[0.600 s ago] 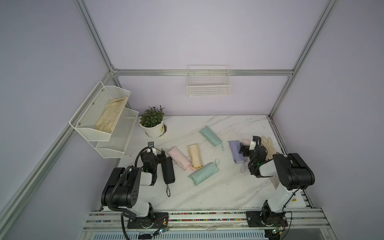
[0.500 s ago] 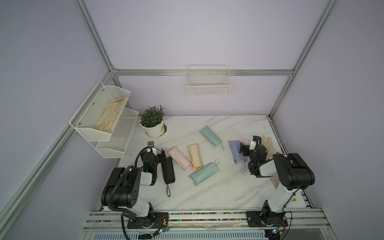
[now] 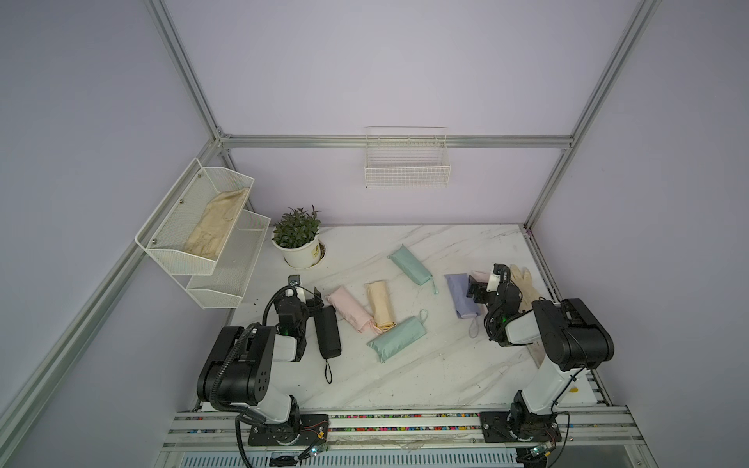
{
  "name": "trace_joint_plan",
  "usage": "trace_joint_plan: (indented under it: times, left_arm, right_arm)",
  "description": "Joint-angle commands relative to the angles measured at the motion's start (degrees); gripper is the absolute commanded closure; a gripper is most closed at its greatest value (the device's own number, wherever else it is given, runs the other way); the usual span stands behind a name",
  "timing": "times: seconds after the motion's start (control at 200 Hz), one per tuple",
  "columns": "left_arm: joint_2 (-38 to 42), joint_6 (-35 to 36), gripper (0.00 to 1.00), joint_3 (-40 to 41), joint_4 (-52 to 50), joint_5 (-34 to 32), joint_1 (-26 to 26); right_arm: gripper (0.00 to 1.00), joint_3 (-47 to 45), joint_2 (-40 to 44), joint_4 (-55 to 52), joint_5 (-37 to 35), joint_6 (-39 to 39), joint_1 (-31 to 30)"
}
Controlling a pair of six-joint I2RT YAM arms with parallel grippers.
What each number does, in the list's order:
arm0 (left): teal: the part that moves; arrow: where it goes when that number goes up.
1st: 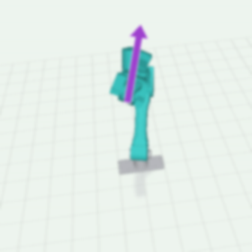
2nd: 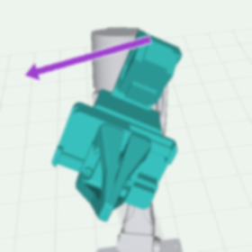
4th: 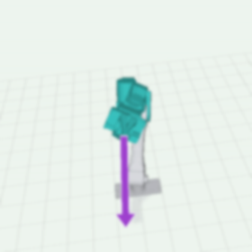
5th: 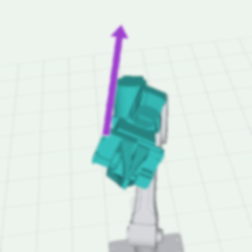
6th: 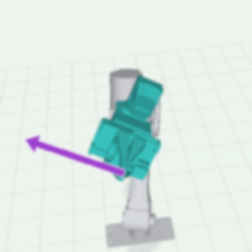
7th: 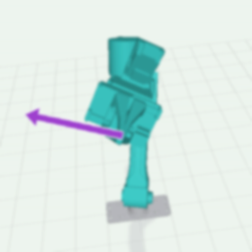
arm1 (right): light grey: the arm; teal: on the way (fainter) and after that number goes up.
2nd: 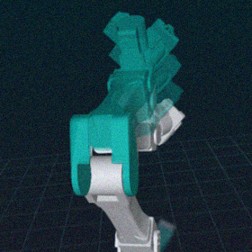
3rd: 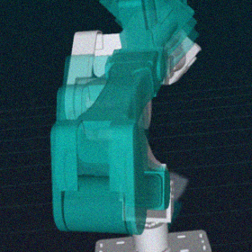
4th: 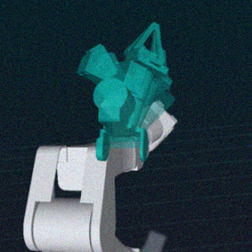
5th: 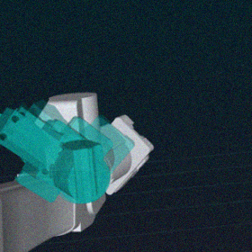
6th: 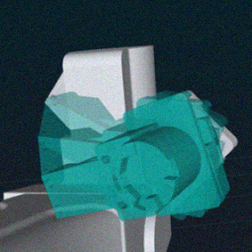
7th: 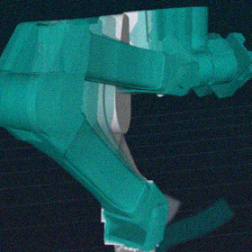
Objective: Take umbrellas out of sleeves
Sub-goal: Adjust the umbrella at the center of the board.
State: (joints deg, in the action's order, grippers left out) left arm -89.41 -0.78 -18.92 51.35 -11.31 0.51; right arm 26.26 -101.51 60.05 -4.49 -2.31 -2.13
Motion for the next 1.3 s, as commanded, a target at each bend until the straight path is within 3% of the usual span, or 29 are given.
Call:
trace_joint_plan:
  times: [0.0, 0.315, 0.505, 0.575, 0.625, 0.69, 0.8, 0.9, 0.965, 1.08, 1.165, 1.295]
  left_arm:
    - [-0.55, 0.74, 0.00, -3.23, 1.67, -0.42, 0.19]
    - [-0.67, 0.69, 0.00, -3.26, 1.90, -0.25, 0.09]
    - [-0.30, 0.85, 0.00, -2.91, 2.39, -0.53, 0.10]
    - [1.30, 0.27, 0.00, -0.61, 6.17, -7.07, 0.99]
    - [5.27, 0.69, 0.00, 1.59, 7.58, -12.94, 2.69]
    - [16.33, 2.44, 0.00, 3.80, 3.87, -17.64, 6.16]
    - [36.63, -2.64, 0.00, 3.46, -15.47, -19.88, 8.06]
    - [47.10, -2.56, 0.00, 6.47, -18.77, -19.83, 7.78]
    - [50.50, -6.99, 0.00, 8.19, -18.97, -17.44, 9.05]
    - [50.19, -8.13, 0.00, 5.90, -21.38, -4.06, 9.07]
    - [49.10, -13.62, 0.00, 2.88, -25.26, 0.14, 9.09]
    - [48.22, -25.69, 0.00, -0.21, -30.77, 6.65, 9.19]
  right_arm:
    - [0.03, 0.46, -0.26, 3.47, 0.40, 1.24, 0.07]
    - [0.03, 0.47, -0.38, 3.33, 0.58, 1.15, 0.18]
    - [0.03, 0.27, 1.19, 3.73, -5.11, 0.14, -0.53]
    - [0.03, 3.37, 6.95, -6.28, -9.26, 1.77, -2.84]
    - [0.03, 9.03, 10.38, -18.29, -10.90, 1.41, -4.52]
    - [0.03, 17.16, 11.18, -30.71, -10.82, -9.29, -5.03]
    - [0.03, 27.29, 5.90, -41.09, -10.99, -17.42, -8.39]
    - [0.03, 30.36, 2.52, -42.51, -5.19, -24.19, -9.60]
    - [0.03, 31.32, 2.16, -43.72, -2.45, -26.59, -10.65]
    - [0.03, 33.38, 3.14, -49.15, 4.24, -31.39, -10.97]
    - [0.03, 34.00, 2.89, -54.08, 9.06, -39.66, -9.16]
    - [0.03, 32.24, -0.38, -55.93, 27.71, -41.35, -2.98]
